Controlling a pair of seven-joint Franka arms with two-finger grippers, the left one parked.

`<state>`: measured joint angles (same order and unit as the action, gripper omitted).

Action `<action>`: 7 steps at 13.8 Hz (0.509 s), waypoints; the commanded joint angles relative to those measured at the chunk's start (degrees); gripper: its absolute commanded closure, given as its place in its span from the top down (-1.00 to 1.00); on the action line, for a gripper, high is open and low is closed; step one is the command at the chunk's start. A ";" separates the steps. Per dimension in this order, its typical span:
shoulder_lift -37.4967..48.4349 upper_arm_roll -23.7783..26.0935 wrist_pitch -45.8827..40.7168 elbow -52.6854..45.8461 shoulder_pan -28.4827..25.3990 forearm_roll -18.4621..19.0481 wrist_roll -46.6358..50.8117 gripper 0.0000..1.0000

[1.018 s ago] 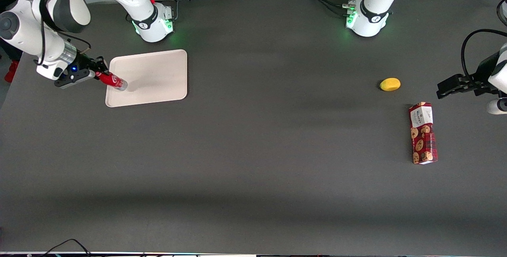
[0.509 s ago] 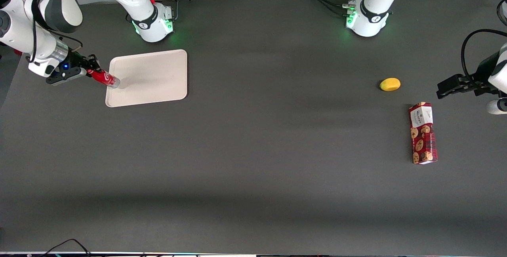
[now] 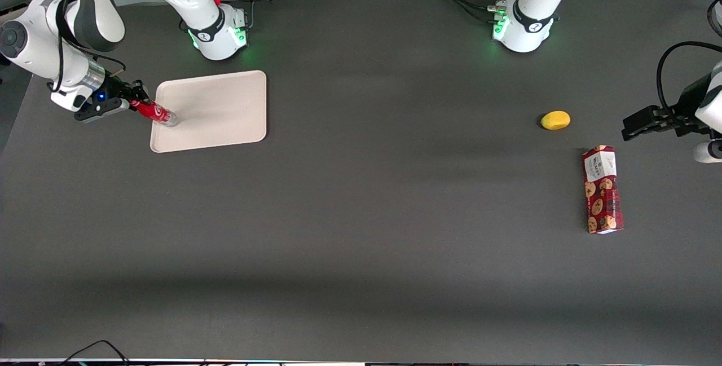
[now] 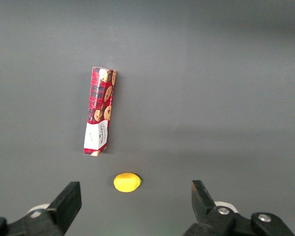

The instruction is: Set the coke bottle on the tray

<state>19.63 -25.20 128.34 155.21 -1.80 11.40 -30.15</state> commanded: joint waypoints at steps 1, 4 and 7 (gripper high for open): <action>-1.08 -0.37 1.47 -0.17 0.13 0.99 -0.09 0.74; -0.83 -0.37 0.86 -1.22 -0.31 0.64 0.18 1.00; -0.82 0.68 -7.02 -10.59 -3.63 0.37 1.22 1.00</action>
<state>19.18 -25.07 127.20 151.93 -2.41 11.41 -30.12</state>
